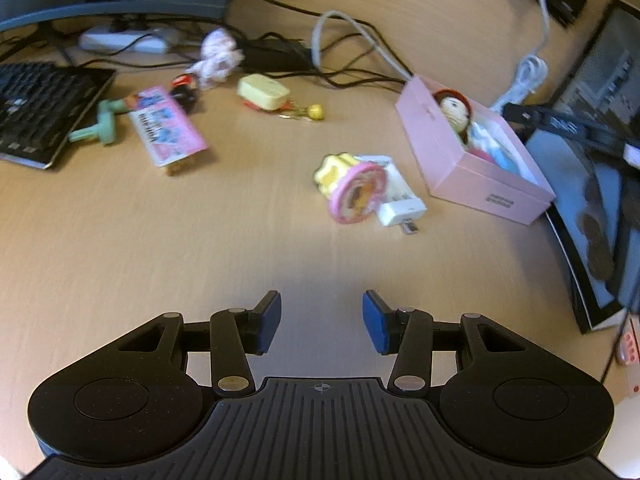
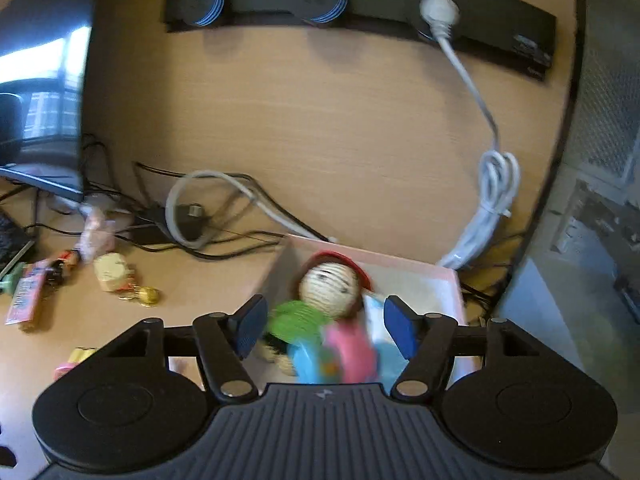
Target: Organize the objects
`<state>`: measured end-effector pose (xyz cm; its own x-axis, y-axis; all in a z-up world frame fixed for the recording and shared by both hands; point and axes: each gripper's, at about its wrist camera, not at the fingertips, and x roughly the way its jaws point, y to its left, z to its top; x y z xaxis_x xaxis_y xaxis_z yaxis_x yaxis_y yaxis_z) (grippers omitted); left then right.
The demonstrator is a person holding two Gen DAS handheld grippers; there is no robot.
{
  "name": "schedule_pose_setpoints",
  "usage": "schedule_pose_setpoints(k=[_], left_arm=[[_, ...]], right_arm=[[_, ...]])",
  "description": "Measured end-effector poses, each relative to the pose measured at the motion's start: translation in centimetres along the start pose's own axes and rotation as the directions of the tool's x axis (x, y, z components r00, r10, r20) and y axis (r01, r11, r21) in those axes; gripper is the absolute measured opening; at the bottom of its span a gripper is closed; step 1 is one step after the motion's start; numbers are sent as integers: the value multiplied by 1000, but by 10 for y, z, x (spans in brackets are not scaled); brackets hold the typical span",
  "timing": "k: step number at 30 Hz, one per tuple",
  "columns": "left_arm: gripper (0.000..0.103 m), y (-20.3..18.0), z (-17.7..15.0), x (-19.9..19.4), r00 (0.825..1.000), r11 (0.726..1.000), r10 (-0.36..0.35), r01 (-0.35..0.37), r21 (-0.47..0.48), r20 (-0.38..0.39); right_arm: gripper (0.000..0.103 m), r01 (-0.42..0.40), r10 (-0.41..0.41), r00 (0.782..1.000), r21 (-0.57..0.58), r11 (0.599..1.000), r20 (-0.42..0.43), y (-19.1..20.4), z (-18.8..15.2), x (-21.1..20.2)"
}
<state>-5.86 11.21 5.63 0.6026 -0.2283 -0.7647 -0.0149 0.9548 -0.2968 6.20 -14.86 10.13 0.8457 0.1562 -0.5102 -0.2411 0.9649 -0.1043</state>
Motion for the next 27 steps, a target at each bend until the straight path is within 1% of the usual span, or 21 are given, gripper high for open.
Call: schedule_pose_setpoints(k=[3,4,6,7,9,10,13,15,17,19,22,23,25,26,27], left_arm=[[49,12,-1,-1,1000,999,20,-20,-43,-2],[49,14,-1,-2,1000,998,23,-23,-52,0],[49,17,0,-4,1000,998,26,-26,-54,6],[49,18,0,-5,1000,998,27,-27,-50,9],[49,18,-1,-8,999,999,30,-30,-43,13],[49,19,-2,-9,999,999,34,-33,-39,13],[49,27,-6,-14,999,998,54,-54,-41,7],[49,36,-7,-17,997,996,72,-72,-55,6],[49,46,-8,-22,996,993,90,-89,-80,11],[49,52,-8,-25,995,991,98,-96,-93,17],[49,56,-7,-27,996,993,90,-88,-82,11],[49,56,-7,-26,997,994,82,-82,-75,5],[49,53,-6,-23,998,997,64,-64,-52,-9],[49,50,-4,-21,998,998,53,-54,-37,-15],[49,46,-2,-19,999,999,46,-47,-21,-22]], right_arm=[[65,-54,55,998,-55,997,23,20,-12,-17],[65,-82,83,996,-68,994,16,30,-17,-20],[64,-151,149,988,-78,985,-34,50,-28,-19],[61,-181,176,982,-85,980,-65,60,-35,-15],[56,-213,203,972,-86,973,-117,77,-45,-3],[56,-221,210,968,-74,972,-138,84,-48,5],[56,-217,204,964,-59,974,-169,101,-53,25],[56,-236,221,960,-73,969,-172,113,-54,31],[56,-230,213,965,-103,968,-155,124,-56,32],[58,-196,178,972,-115,974,-154,131,-55,40],[60,-161,143,970,-80,984,-199,128,-57,56],[60,-165,151,969,-55,985,-197,124,-58,56],[59,-189,183,959,-5,982,-217,117,-58,55],[58,-197,196,954,16,980,-226,115,-59,54],[51,-198,198,953,25,980,-228,113,-60,50]])
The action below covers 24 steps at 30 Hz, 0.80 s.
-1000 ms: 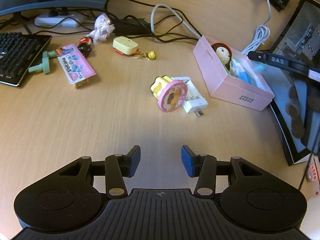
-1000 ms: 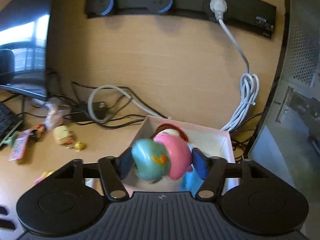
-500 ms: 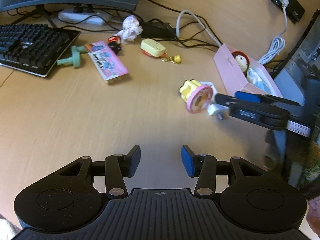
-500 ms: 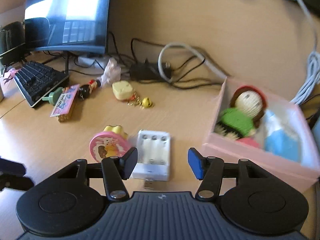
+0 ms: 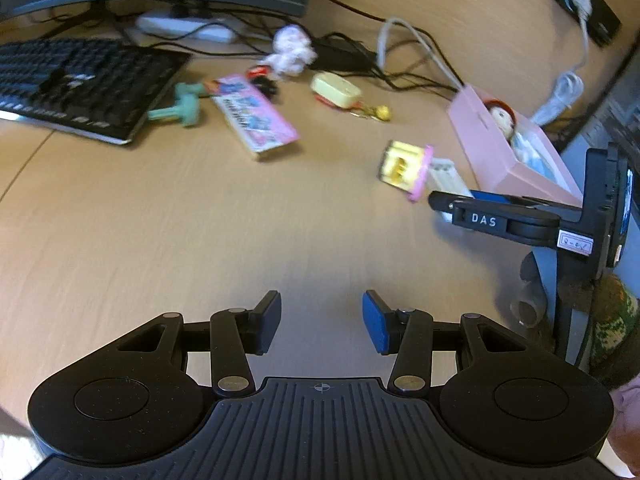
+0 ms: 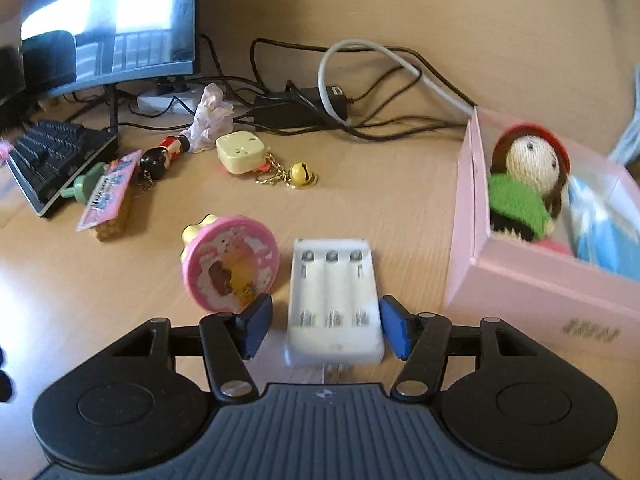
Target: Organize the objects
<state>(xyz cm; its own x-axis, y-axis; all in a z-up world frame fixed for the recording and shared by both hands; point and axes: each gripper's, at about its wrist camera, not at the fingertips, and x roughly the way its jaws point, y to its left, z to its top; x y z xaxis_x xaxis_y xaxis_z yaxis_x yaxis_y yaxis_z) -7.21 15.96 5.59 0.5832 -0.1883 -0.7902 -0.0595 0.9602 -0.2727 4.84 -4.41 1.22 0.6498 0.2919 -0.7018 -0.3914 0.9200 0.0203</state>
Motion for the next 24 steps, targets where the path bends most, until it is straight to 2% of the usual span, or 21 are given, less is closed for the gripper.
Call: schedule_pose_setpoints(k=[1,5,12,17,24], left_arm=[[49,-6,1,2,1000,1000,-3,3,19,-9],[49,-32,11,15,999,994,15,-9,111,-45],[48,-75,21,27,996,972,-50,66,225,-79],[48,-99,27,32,994,958,-78,97,270,-82],[48,-123,29,36,992,943,-99,119,311,-80]], right_arm=[[48,3,-3,1000,-2,1000,-5,1,-2,-3],[47,-3,4,1000,33,999,-30,-1,-15,-27],[47,67,-64,997,69,995,-36,-20,-42,-86],[47,125,-121,991,75,989,-52,-35,-57,-125],[47,172,-173,985,103,980,1,-57,-48,-162]])
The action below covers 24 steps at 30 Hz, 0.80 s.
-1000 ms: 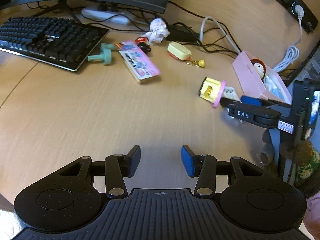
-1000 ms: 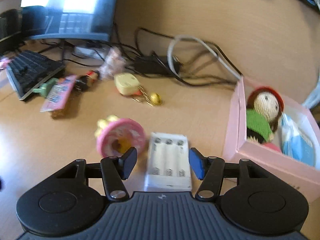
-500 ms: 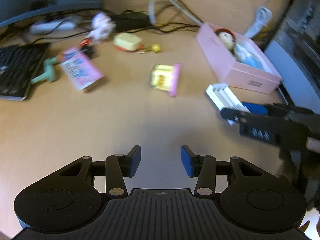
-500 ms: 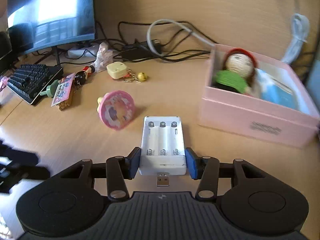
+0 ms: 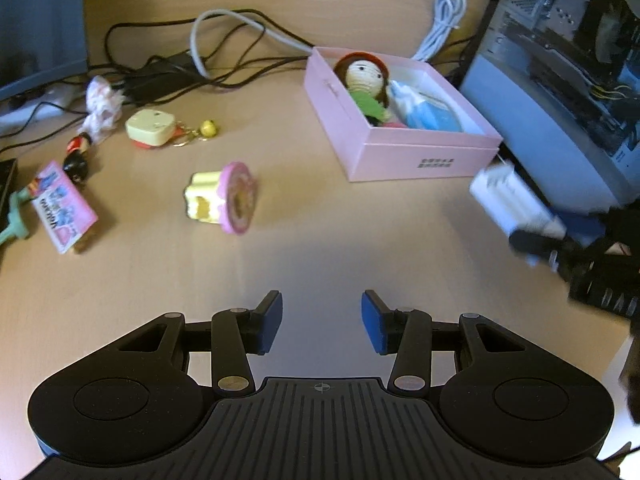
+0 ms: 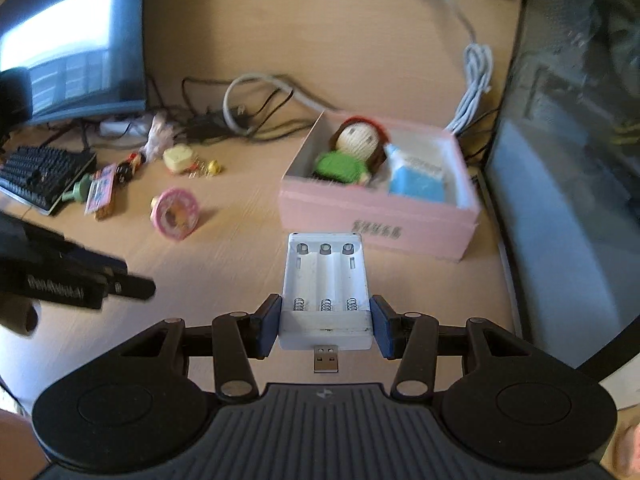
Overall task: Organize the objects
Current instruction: 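Place the charger in the pink box with the right tool while the left tool grasps the yellow-pink toy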
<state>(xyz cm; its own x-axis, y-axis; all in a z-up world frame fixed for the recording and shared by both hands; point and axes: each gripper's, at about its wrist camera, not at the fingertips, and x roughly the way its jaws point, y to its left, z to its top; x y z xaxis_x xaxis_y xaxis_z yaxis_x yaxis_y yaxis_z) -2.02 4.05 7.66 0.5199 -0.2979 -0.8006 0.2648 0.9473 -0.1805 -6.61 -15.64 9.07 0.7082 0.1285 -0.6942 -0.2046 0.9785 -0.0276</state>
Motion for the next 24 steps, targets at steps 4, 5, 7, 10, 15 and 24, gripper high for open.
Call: schedule_pose_setpoints(k=[4,5,7,10,15,24], left_arm=[[48,1,-2,4,1000,1000,-1,1,-21,-9],[48,3,-3,4,1000,1000,1,-2,-31,-11],[48,9,-5,4,1000,998,13,-14,-60,-15],[47,18,-9,1,999,994,41,-42,-101,-16],[47,34,-19,-5,995,980,91,-95,-174,-31],[47,53,-34,-16,986,955,165,-163,-247,-13]], right_arm=[[47,23,-23,998,0,1000,65,-14,21,-2],[47,33,-32,996,-1,999,82,-18,28,0],[47,52,-51,992,-2,999,116,-28,44,7],[47,66,-68,985,20,998,157,-42,70,23],[47,52,-71,975,94,994,209,-57,108,64],[73,-60,50,982,46,997,182,-19,85,92]])
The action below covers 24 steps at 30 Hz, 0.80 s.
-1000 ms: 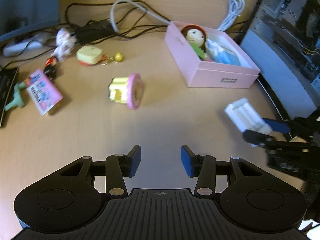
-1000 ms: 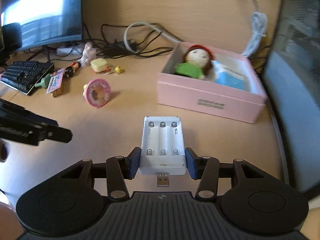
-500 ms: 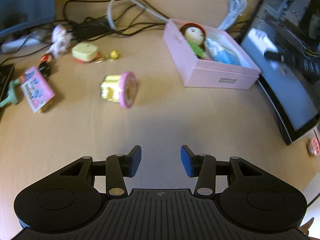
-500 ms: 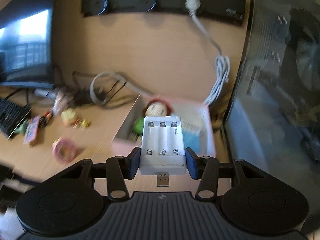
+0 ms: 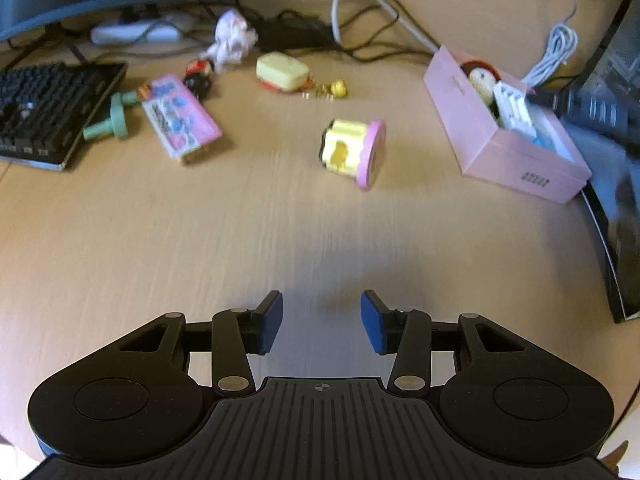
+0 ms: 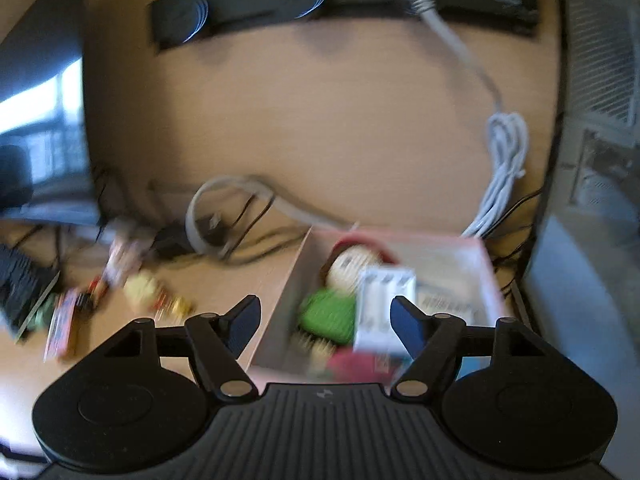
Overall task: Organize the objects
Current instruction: 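Place the charger in the pink box with the right tool while the left tool grasps the yellow-pink toy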
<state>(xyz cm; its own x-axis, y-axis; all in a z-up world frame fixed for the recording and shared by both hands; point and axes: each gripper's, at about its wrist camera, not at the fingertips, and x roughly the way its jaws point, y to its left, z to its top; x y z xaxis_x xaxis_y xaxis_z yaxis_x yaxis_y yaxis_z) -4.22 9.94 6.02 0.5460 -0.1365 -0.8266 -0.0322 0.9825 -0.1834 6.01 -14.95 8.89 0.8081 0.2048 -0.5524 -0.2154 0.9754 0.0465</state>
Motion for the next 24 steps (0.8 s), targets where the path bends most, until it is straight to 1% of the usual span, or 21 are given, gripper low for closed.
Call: schedule_pose_setpoints(k=[2,5,7,9,10,11,15,16,18,24], left_arm=[[47,-3,5,-5,998,999,-12,10,34,62],[47,-11,23,-9,985,993,-55,37,113,164],[48,-15,39,-3,975,986,-85,53,157,204],[49,-20,54,11,972,982,-70,27,188,225],[48,-20,62,20,975,981,-52,10,193,218],[47,-20,68,27,978,981,-50,10,192,205],[48,-19,85,56,990,976,-85,60,207,113],[51,-20,88,64,992,973,-89,67,221,89],[52,-21,89,75,994,970,-85,68,233,62],[49,-33,100,95,994,970,-74,53,236,81]], right_arm=[[73,-15,15,1000,-22,1000,-28,9,-14,-7],[76,-37,35,998,-36,999,-59,16,-30,-20],[76,-39,35,997,-54,998,-73,21,-39,-29],[76,-34,29,997,-73,997,-76,26,-45,-38],[76,-31,25,997,-83,996,-76,28,-47,-42],[76,-29,22,997,-92,995,-77,30,-50,-46],[81,-18,10,997,-108,994,-77,32,-61,-62],[82,-17,8,996,-104,994,-84,31,-65,-65],[82,-14,3,994,-98,995,-105,29,-71,-68],[82,-6,-5,990,-78,997,-143,27,-85,-72]])
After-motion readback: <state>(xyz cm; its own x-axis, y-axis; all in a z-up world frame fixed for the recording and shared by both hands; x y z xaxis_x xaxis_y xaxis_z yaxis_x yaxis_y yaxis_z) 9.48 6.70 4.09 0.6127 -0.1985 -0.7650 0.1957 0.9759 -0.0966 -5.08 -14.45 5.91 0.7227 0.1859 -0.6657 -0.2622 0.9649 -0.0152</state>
